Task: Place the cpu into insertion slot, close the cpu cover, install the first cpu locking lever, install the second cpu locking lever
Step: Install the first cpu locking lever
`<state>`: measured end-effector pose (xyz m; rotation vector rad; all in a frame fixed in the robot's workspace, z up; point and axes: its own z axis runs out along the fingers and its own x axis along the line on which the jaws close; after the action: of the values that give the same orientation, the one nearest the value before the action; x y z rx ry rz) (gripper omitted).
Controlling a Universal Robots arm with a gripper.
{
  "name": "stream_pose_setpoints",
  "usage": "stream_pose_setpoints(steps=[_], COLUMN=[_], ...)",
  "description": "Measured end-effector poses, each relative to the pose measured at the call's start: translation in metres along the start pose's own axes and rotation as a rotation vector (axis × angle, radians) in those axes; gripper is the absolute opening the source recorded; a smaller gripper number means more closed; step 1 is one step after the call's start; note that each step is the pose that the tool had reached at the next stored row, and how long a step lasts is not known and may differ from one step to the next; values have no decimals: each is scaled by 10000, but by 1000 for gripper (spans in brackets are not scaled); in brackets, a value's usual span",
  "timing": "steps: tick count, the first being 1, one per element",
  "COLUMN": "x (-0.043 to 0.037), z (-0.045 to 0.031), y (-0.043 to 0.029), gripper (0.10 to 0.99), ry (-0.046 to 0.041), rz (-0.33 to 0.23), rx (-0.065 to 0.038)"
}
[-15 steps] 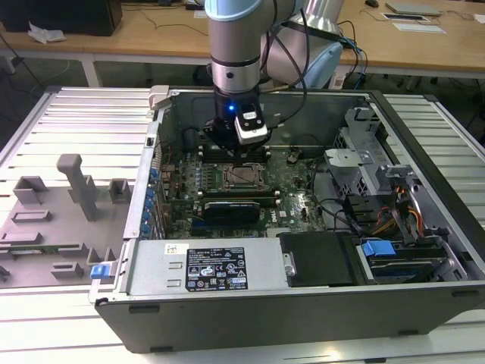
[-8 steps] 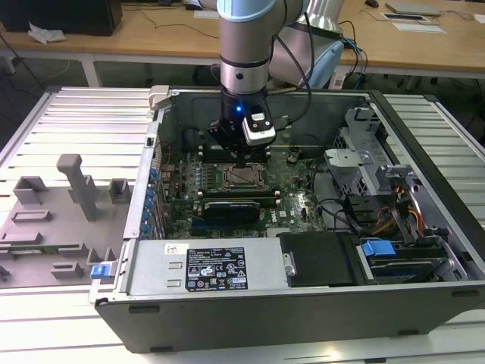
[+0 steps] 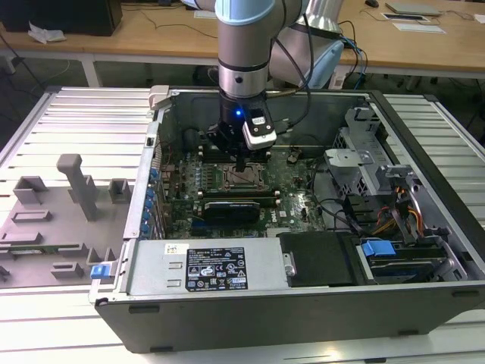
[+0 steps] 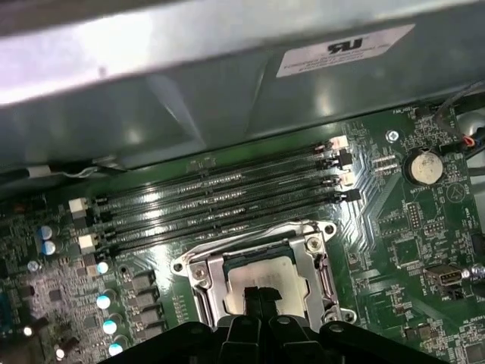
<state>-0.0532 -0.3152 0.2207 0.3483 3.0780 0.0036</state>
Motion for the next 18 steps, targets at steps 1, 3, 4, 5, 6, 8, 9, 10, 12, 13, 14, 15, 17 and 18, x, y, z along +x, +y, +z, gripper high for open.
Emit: stream_pose_setpoints(steps=[1,3,4,5,6,8,9,10,12,13,14,15,17,18], x=[0,0,0,0,0,0,0,-10,-42,-42,-42,-43,-44,-45], z=[1,1,2,2,2,2,2,2,4,3,0,-8,-37,-59], y=[0,-1,-1,-1,-1,0,-1,1,7,7,8,8,8,8], gripper=[106,106,106,106,106,106,106,106,106,106,106,106,106,106], ry=[2,4,6,6,6,6,6,7,7,9,8,6,-3,-11], rz=[-148,-392,-524,-720,-804,-824,-825,-829,-825,-825,-825,-826,-828,-829], rx=[-7,-18,-26,-38,-43,-45,-44,-44,-45,-42,-36,-27,17,58])
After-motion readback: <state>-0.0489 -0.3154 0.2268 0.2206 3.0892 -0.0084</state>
